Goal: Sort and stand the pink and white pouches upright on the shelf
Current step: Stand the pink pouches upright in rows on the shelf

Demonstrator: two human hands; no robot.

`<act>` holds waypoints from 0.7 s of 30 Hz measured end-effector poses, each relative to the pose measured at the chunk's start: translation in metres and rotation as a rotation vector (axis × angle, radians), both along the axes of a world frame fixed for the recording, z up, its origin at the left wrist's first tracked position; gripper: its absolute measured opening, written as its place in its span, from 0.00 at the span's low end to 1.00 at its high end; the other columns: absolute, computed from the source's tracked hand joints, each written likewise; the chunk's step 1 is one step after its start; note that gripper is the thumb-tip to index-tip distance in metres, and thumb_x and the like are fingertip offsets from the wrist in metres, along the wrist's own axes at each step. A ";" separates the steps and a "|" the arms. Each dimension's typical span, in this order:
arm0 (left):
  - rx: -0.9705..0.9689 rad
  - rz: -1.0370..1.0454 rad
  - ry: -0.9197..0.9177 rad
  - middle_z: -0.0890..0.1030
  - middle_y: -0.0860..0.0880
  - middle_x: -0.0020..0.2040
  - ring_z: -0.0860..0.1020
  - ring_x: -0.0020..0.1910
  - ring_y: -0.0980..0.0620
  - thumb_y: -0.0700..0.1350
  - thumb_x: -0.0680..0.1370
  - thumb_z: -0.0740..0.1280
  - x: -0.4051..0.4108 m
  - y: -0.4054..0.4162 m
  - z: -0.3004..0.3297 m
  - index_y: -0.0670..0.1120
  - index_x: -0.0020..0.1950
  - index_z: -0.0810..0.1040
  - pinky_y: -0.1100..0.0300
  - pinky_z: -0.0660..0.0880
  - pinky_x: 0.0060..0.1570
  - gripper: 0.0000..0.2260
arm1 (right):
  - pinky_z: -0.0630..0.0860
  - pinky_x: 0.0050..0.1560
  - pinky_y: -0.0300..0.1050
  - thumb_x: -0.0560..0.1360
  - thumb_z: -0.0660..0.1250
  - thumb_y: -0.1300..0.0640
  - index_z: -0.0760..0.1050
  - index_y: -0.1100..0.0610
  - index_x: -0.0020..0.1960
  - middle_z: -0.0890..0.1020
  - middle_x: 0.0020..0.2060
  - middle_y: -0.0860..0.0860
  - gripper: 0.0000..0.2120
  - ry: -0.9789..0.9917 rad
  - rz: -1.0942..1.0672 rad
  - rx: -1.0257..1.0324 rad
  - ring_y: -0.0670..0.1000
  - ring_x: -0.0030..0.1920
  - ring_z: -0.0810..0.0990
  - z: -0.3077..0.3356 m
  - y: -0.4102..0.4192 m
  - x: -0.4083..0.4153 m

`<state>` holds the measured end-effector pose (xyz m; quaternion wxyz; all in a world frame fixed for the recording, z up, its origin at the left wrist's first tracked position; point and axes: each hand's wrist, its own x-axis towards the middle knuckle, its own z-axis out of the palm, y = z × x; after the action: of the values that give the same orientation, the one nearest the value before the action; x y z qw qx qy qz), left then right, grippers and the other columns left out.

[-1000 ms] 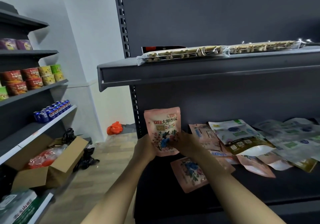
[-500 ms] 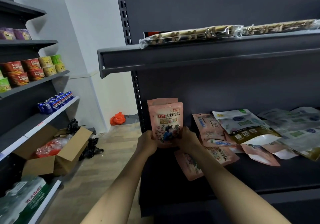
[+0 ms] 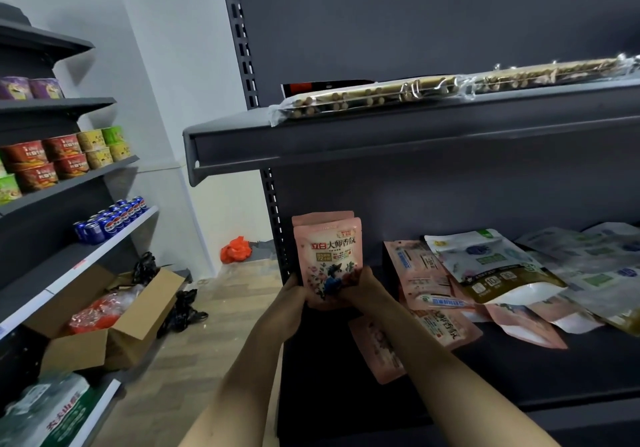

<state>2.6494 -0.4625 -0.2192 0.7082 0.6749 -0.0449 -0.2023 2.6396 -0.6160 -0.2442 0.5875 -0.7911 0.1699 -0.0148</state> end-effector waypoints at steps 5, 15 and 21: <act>-0.002 0.020 -0.041 0.79 0.40 0.58 0.77 0.58 0.40 0.27 0.67 0.60 -0.001 -0.016 -0.006 0.44 0.66 0.69 0.47 0.75 0.60 0.29 | 0.79 0.57 0.53 0.48 0.77 0.45 0.68 0.59 0.67 0.81 0.56 0.56 0.50 -0.046 0.055 0.053 0.55 0.55 0.81 -0.041 -0.018 0.037; 0.026 0.006 -0.067 0.81 0.40 0.54 0.79 0.55 0.42 0.27 0.69 0.61 0.004 -0.020 -0.010 0.43 0.60 0.73 0.54 0.77 0.51 0.22 | 0.79 0.57 0.54 0.53 0.77 0.43 0.68 0.58 0.66 0.79 0.58 0.54 0.46 -0.069 0.041 0.004 0.55 0.58 0.79 -0.050 -0.023 0.048; 0.062 -0.004 -0.079 0.81 0.40 0.55 0.78 0.56 0.41 0.30 0.67 0.63 0.007 -0.019 -0.012 0.42 0.61 0.74 0.46 0.75 0.60 0.23 | 0.73 0.64 0.56 0.67 0.74 0.58 0.61 0.62 0.70 0.74 0.63 0.59 0.37 -0.056 0.003 -0.026 0.59 0.63 0.74 -0.004 -0.004 0.002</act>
<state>2.6568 -0.4810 -0.2311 0.6843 0.7039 -0.0678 -0.1781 2.6413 -0.6196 -0.2478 0.5817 -0.7982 0.1517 -0.0383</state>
